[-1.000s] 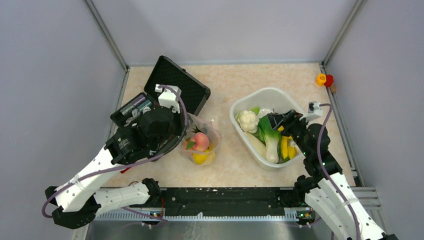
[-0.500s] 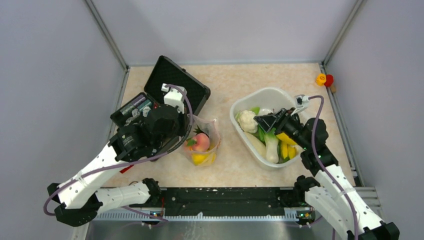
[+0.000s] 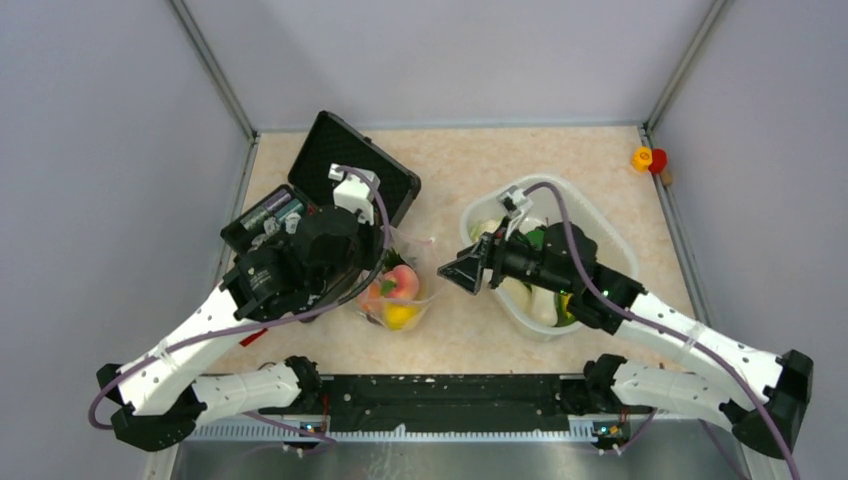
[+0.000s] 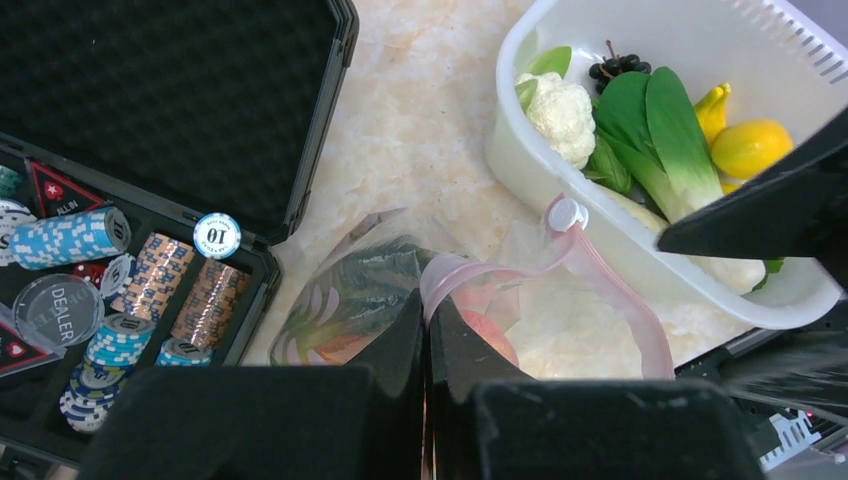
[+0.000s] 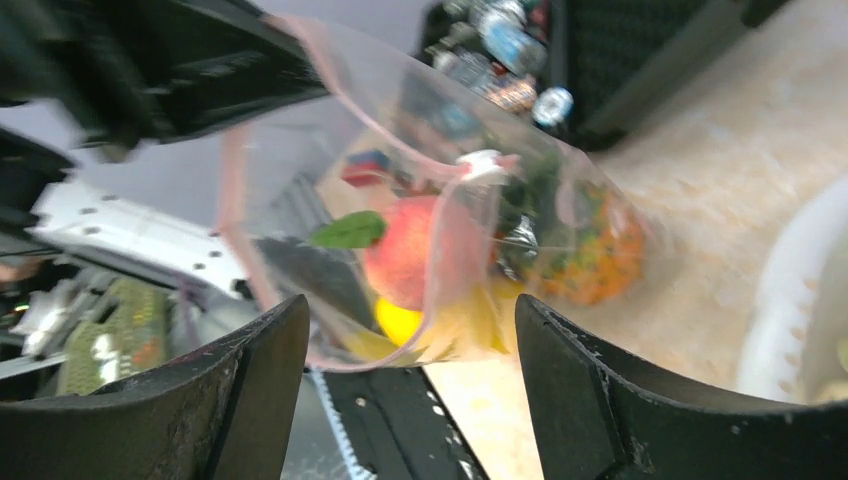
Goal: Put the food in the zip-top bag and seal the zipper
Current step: Adjust the zipper food storage bag at the center of the board.
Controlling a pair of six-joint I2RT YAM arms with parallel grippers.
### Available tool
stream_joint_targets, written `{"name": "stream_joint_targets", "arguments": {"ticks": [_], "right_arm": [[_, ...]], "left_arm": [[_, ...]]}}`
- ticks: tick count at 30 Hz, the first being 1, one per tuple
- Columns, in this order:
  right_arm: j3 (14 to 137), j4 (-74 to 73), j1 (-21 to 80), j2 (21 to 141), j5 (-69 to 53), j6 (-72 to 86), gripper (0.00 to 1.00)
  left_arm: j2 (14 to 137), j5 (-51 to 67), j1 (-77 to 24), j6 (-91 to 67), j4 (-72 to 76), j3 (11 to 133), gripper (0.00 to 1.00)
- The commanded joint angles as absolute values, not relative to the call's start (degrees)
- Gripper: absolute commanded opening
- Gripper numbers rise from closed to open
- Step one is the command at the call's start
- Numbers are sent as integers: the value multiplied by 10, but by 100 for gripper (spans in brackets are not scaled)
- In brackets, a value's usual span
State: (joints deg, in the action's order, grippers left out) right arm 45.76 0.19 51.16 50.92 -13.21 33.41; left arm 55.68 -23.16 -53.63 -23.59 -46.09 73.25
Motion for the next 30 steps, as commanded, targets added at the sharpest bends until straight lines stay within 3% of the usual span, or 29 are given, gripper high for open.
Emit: {"name": "stream_joint_targets", "arguments": {"ticks": [1,5,8,9,12,16,18,21,23,26,30], "right_arm": [[535,-113,555,576,19,279,73],[532,-61,566,613,-9,293,68],[550,-80,566,619,55,295,9],[559,-94,566,614,67,289,0],[556,-63,569,571,28,268,0],[467,103,574,467,13,272,0],[441,149,574,448,3,271,0],[528,57,578,541,-109,253,0],[579,39,609,611,-97,241,0],[600,77,641,680,-11,227,0],[623,108,644,719,-86,219,0]], "left_arm": [[541,-225,-535,-234,-406,725,0],[535,-238,-535,-234,-410,720,0],[534,-243,-535,-228,-421,721,0],[535,-253,-535,-228,-432,724,0],[534,-268,-535,-227,-451,735,0],[495,-208,-535,-213,-393,711,0],[487,-240,-535,-215,-408,710,0],[511,-368,-535,-246,-502,737,0],[529,-418,-534,-260,-548,748,0],[542,-439,-534,-283,-577,749,0],[512,-432,-534,-307,-587,752,0]]}}
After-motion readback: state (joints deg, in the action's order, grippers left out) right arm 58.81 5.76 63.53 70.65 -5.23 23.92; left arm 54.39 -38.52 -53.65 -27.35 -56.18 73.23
